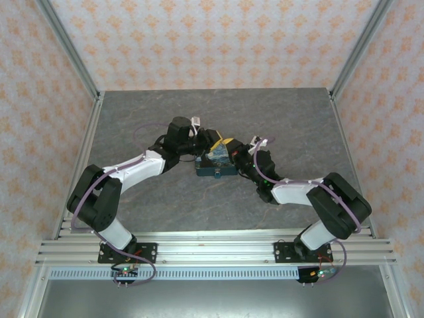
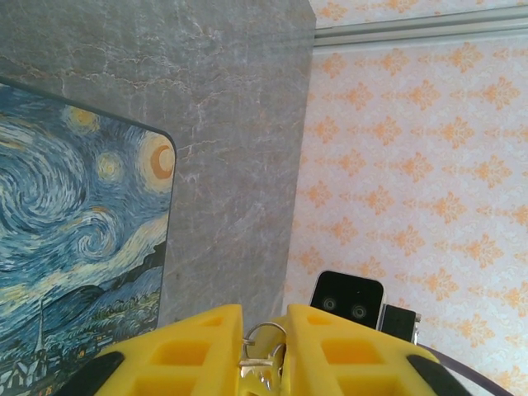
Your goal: Unlock a padlock with a key
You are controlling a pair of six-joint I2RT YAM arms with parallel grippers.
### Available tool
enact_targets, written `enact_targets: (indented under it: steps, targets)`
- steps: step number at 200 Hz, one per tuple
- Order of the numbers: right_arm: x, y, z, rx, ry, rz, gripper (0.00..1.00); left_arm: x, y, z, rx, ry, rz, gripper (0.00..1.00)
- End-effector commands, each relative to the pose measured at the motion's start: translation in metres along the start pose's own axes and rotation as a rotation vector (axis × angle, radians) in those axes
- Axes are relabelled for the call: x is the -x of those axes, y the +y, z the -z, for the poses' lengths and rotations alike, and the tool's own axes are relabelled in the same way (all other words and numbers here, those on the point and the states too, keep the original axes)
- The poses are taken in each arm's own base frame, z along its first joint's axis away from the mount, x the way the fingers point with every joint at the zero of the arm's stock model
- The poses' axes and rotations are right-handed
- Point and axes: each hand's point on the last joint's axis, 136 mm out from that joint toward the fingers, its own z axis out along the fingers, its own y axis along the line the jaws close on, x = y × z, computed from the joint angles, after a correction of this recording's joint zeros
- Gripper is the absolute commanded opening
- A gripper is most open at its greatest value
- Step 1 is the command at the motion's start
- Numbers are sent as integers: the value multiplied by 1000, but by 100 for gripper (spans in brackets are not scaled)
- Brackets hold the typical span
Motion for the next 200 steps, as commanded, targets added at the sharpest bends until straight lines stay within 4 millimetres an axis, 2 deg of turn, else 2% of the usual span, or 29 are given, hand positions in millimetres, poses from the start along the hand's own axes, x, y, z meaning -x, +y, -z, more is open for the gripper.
enact_targets:
  steps: [1,50,79,101,105,121,129,153,177,183,200]
  targets:
    - [0,1,2,27,-8,-15,0,2,0,-2,-13,-26,-7,19]
    - [1,0,3,23,-13,-17,0,3,1,-1,-6,-39,-9,10]
    - [1,0,3,23,-14,-22,0,4,0,-1,-9,-45,-12,0]
    - [0,5,3,35,-5,-17,0,4,0,1,-6,-49,-23,0]
    - [1,5,5,36,-6,-15,5,3,-1,1,-5,-47,-29,0]
    - [7,1,12,9,-15,-3,38,6,-1,4,9,-47,-72,0]
    - [13,0,18,-4,-22,13,48,8,-1,7,16,-48,-107,0]
    - [30,-8,40,-70,-17,93,49,12,-9,14,-4,-16,-237,0]
    - [42,-3,55,-107,15,210,49,7,-27,20,-56,33,-375,0]
    - [44,8,59,-87,26,250,49,5,-32,22,-73,50,-409,0]
    - [40,22,61,-58,87,334,48,-1,-44,24,-110,84,-478,0]
